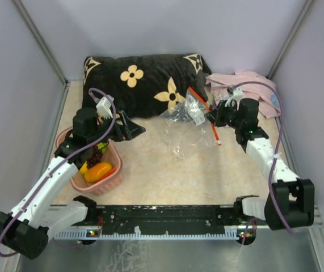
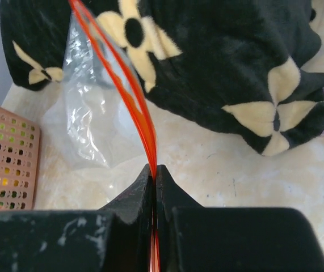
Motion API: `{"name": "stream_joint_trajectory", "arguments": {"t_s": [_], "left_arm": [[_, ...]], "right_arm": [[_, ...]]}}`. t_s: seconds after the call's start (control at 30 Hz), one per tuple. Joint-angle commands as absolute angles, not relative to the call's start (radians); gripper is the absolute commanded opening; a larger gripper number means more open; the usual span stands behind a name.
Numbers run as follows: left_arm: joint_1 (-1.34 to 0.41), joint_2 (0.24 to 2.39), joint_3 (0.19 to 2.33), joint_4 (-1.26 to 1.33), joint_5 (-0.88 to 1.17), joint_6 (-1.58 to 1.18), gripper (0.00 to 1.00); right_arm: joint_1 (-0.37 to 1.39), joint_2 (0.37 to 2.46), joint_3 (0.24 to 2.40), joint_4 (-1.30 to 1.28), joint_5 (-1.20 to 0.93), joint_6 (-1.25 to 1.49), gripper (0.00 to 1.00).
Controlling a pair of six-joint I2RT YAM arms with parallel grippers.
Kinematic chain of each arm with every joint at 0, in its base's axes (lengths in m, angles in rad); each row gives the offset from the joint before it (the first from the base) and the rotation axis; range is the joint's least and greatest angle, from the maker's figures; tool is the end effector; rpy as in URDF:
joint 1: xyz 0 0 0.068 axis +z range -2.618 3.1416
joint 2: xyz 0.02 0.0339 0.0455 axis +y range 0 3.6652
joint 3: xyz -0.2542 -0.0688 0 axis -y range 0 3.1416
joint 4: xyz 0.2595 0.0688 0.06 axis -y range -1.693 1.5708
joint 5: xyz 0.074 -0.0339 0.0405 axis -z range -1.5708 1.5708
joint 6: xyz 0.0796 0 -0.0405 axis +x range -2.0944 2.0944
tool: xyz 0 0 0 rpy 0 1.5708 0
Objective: Place the food in the zip-top bag and seal the zipper
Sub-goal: Pick up the zipper food storage bag at the center of the board, then open the zipper of the food storage bag.
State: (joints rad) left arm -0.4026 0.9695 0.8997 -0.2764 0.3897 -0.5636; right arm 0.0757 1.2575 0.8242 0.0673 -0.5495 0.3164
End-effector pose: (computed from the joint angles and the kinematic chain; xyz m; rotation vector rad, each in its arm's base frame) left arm 0.2440 -0.1368 0.3148 0.1159 2.0229 -1.0056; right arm 0.3307 0.0668 0.2500 -0.1393 1.9561 0.7902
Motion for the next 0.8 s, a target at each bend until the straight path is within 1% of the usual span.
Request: {"name": "stream_joint_trajectory", "arguments": {"t_s": [0.0, 0.27, 0.37, 0.5, 0.77], "left_arm": [[-0.426, 0.989, 0.893, -0.16, 0.382, -0.634, 0.91], [-0.487, 1.067, 0.913, -0.06, 0.423, -0.706, 0.91], [-0.522, 1.101, 0.905, -0.021, 0.41, -0.727, 0.9], [-0.546, 1.143, 0.897, -0.003, 0.36, -0.718, 0.9], [-0.552, 1.233, 0.875, 0.022, 0.297, -0.688, 0.9]], "right_arm": [[0.199, 1.15, 0.848, 0.009, -0.352, 0.254, 0.0], [0.547, 1.081, 0.902, -0.044, 0.048, 0.145, 0.0], [0.645, 1.088, 0.921, -0.037, 0.123, 0.123, 0.0], [0.713, 1.092, 0.936, -0.002, 0.106, 0.147, 0.0], [0.744, 1.081, 0.952, 0.086, -0.137, 0.205, 0.0]]}}
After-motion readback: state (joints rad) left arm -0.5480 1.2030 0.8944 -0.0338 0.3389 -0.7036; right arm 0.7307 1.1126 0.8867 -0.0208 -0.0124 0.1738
